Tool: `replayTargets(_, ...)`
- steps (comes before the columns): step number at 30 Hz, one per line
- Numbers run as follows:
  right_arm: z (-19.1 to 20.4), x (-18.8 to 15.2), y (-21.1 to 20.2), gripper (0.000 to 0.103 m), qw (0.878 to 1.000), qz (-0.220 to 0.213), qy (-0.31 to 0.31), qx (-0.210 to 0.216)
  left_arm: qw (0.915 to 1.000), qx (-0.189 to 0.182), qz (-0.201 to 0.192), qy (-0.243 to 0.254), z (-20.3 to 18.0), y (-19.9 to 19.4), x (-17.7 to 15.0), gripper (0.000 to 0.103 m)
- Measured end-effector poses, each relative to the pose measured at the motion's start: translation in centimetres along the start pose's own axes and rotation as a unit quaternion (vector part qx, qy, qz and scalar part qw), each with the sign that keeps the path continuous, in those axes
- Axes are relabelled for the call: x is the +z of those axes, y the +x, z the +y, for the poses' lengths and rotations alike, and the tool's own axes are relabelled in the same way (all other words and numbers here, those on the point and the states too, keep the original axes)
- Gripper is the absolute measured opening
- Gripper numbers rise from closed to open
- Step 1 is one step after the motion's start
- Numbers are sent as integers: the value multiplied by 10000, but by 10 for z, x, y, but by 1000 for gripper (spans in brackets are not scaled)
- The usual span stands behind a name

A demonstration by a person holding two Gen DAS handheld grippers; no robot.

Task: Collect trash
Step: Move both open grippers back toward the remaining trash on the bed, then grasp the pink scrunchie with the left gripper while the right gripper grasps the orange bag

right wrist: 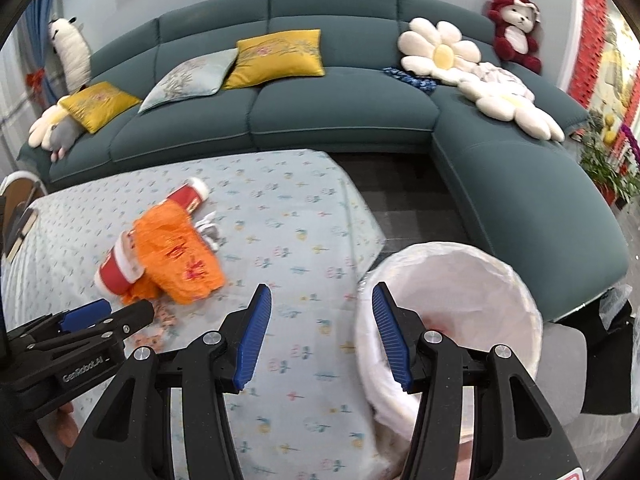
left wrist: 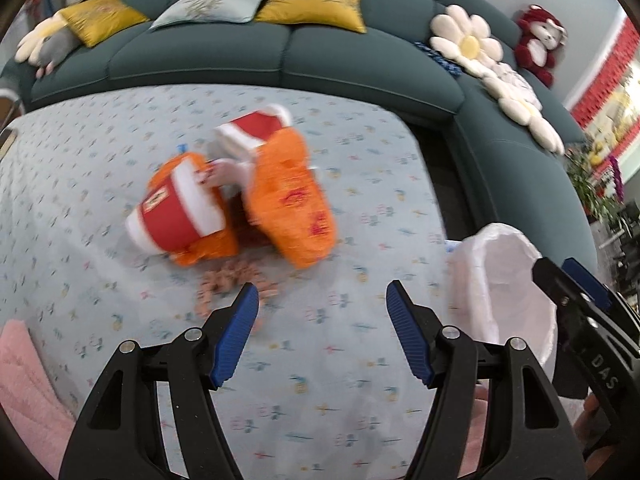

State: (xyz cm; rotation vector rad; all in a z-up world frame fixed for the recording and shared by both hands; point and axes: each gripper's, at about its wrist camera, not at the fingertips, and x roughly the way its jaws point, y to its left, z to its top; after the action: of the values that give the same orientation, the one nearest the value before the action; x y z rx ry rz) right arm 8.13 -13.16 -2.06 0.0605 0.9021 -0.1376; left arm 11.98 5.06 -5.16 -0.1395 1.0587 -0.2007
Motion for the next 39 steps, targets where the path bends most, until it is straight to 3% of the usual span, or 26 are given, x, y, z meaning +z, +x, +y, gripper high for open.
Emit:
replayTargets(12, 62, -4, 26, 51, 9982, 287, -399, 347, 9976, 363, 325, -494, 71, 25, -10, 63)
replayTargets(26, 119, 5, 74, 51, 9931, 616, -796, 605, 9953, 279, 790, -483, 91, 72, -8, 60)
replayTargets(30, 135, 11, 87, 51, 9914, 649, -915, 668, 9948, 142, 960, -320, 89, 86, -7, 50)
replayTargets(37, 157, 17, 115, 51, 9877, 820, -1041, 836, 9920, -110, 1125, -560, 105, 98, -5, 10)
replayTargets(39, 162, 16, 122, 51, 9866, 879, -1053, 882, 9917, -167, 1120, -614, 110, 97, -5, 9)
